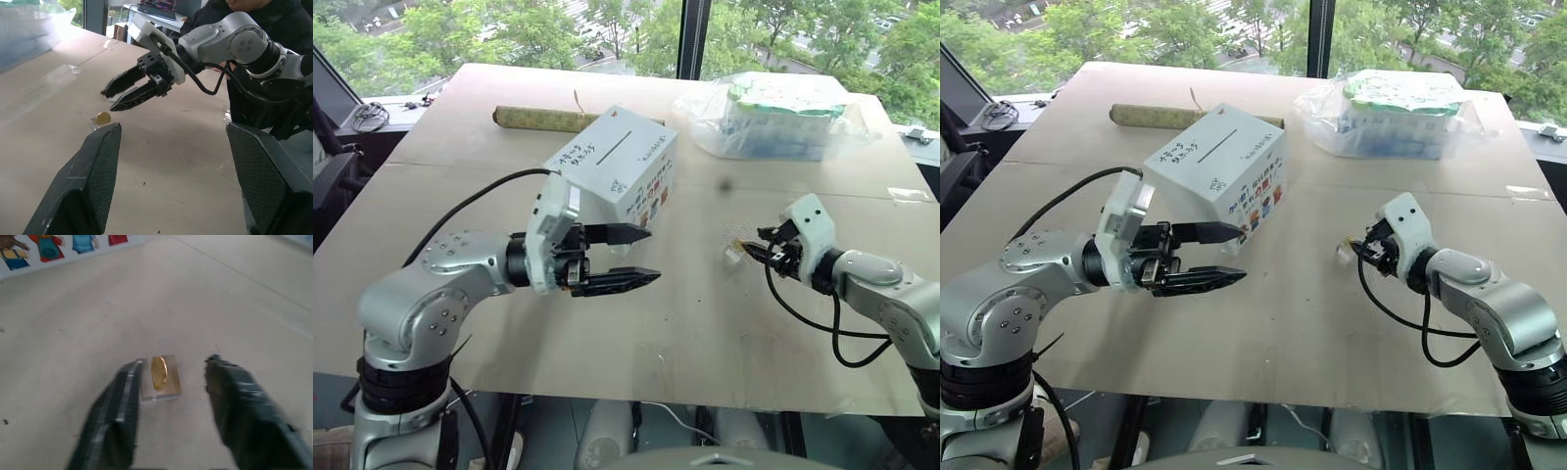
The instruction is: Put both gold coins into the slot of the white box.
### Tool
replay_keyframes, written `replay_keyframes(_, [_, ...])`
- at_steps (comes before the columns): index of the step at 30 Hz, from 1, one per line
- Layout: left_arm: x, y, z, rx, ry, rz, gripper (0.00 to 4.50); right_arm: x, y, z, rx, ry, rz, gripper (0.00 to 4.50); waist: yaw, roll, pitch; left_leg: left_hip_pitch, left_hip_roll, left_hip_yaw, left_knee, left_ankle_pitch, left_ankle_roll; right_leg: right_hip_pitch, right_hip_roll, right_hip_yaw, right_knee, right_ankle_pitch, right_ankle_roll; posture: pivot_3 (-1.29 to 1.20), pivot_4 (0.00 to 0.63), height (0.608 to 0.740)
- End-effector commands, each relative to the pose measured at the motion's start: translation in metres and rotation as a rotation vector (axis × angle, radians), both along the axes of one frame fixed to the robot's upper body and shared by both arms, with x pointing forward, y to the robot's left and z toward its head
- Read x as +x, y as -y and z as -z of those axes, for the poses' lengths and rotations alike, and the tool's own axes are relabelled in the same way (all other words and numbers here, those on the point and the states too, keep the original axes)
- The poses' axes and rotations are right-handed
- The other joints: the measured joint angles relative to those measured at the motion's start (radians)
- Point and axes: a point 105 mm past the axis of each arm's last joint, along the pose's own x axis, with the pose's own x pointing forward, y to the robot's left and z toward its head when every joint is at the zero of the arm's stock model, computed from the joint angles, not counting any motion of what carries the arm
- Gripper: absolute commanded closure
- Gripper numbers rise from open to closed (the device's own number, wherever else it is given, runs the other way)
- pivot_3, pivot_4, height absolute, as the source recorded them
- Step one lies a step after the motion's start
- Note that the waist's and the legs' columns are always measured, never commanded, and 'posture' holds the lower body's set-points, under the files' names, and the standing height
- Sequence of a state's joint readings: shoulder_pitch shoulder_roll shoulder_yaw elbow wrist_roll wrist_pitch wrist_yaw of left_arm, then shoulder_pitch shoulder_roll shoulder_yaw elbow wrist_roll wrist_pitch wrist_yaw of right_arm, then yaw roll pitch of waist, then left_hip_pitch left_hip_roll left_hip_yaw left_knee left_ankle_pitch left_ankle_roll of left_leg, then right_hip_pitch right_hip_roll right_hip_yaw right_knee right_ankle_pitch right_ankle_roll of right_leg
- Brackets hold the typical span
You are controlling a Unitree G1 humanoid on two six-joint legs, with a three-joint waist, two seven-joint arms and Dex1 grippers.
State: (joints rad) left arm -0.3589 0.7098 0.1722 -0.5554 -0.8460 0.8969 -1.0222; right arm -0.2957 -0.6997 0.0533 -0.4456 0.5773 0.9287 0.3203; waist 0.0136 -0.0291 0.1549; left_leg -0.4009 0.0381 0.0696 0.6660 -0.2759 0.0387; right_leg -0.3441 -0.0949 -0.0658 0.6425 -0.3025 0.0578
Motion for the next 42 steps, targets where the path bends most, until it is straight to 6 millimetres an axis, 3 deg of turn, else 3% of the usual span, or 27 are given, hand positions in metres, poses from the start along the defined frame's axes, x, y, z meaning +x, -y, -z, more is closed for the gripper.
replay_keyframes(1, [-0.001,0.001,-0.004,-0.001,0.036,0.003,1.03,0.005,-0.004,-0.011,-0.003,0.055,-0.022,3.16,-0.001,0.0,0.0,0.0,0.0,0.0,0.0,0.0,0.0,0.0,0.0,0.0,0.0,0.0,0.0,0.0,0.15,0.74])
replay_keyframes(27, [-0.005,-0.004,0.003,0.005,0.042,-0.014,1.03,0.008,-0.01,0.004,0.021,0.0,-0.048,3.16,0.0,0.0,0.0,0.0,0.0,0.0,-0.001,0.0,0.0,0.0,0.0,0.001,0.0,0.0,0.0,0.0,0.15,0.74])
replay_keyframes(32, [-0.005,-0.005,0.003,0.006,0.043,-0.017,1.03,0.009,-0.01,0.007,0.022,-0.009,-0.043,4.46,0.0,0.0,0.0,0.0,0.0,0.0,-0.001,0.0,0.0,0.0,0.0,0.001,0.0,0.0,0.0,0.0,0.15,0.74])
replay_keyframes(42, [-0.002,-0.006,0.005,-0.005,0.034,-0.027,1.03,0.008,-0.007,-0.003,0.051,0.008,-0.048,4.46,0.0,0.0,0.0,0.0,0.0,0.0,-0.001,0.0,0.0,0.0,0.0,0.001,0.0,0.0,0.0,0.0,0.15,0.74])
